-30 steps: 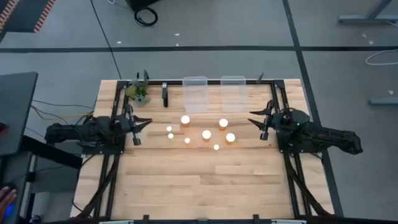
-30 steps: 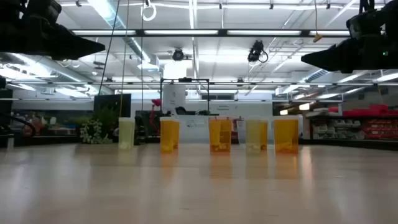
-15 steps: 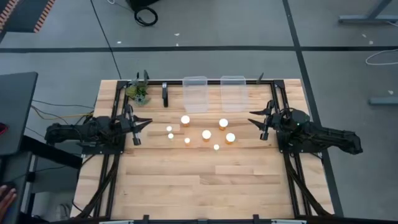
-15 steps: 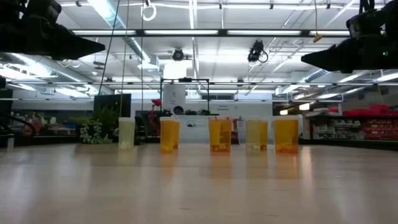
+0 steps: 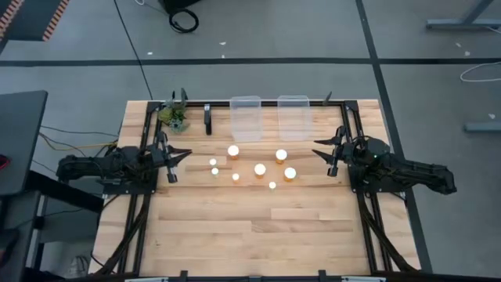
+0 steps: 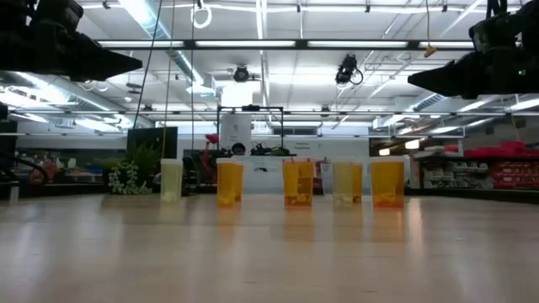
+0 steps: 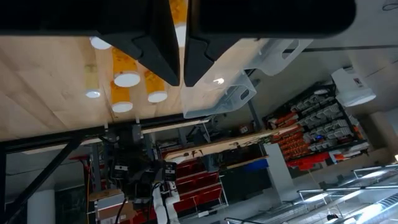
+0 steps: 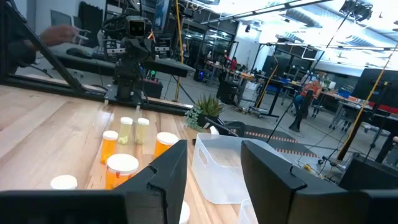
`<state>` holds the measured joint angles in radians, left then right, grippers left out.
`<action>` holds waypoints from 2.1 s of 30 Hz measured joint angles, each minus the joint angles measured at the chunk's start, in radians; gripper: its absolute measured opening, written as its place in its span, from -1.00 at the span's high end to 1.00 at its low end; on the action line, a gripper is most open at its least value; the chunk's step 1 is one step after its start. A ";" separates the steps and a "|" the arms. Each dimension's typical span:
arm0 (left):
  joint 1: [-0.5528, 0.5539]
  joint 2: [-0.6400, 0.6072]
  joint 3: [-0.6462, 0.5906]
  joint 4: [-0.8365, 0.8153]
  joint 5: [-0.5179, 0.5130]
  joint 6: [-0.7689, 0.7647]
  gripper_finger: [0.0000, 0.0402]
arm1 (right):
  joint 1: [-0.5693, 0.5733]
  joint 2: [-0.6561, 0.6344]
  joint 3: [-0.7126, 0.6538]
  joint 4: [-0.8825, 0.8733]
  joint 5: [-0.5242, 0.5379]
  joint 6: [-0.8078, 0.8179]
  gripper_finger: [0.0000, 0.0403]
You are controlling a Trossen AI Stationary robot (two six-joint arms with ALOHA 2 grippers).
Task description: Pick and place medicine bottles into bin by pill shape (circle, oval)
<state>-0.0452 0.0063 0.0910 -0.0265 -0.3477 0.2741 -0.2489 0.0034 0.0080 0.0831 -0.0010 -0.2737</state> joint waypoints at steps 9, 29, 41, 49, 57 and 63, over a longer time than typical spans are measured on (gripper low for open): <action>0.000 0.000 0.000 0.000 0.000 0.000 0.85 | 0.000 0.000 0.000 0.000 0.000 0.000 0.22; 0.000 0.000 0.000 0.000 0.000 0.000 0.86 | 0.000 0.000 0.000 0.000 0.000 0.000 0.22; 0.000 0.000 0.000 0.000 0.000 0.000 0.82 | 0.000 0.000 0.000 0.000 0.000 0.000 0.22; 0.000 0.000 0.000 0.000 0.000 0.000 0.86 | 0.000 0.000 0.000 0.000 0.000 0.000 0.22; 0.000 0.000 0.000 0.000 0.000 0.000 0.86 | 0.000 0.000 0.000 0.000 0.000 0.000 0.22; 0.000 0.000 0.000 0.000 0.000 0.000 0.83 | 0.000 0.000 0.000 0.000 0.000 0.000 0.22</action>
<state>-0.0450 0.0062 0.0907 -0.0265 -0.3477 0.2743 -0.2489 0.0036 0.0080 0.0832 -0.0006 -0.2737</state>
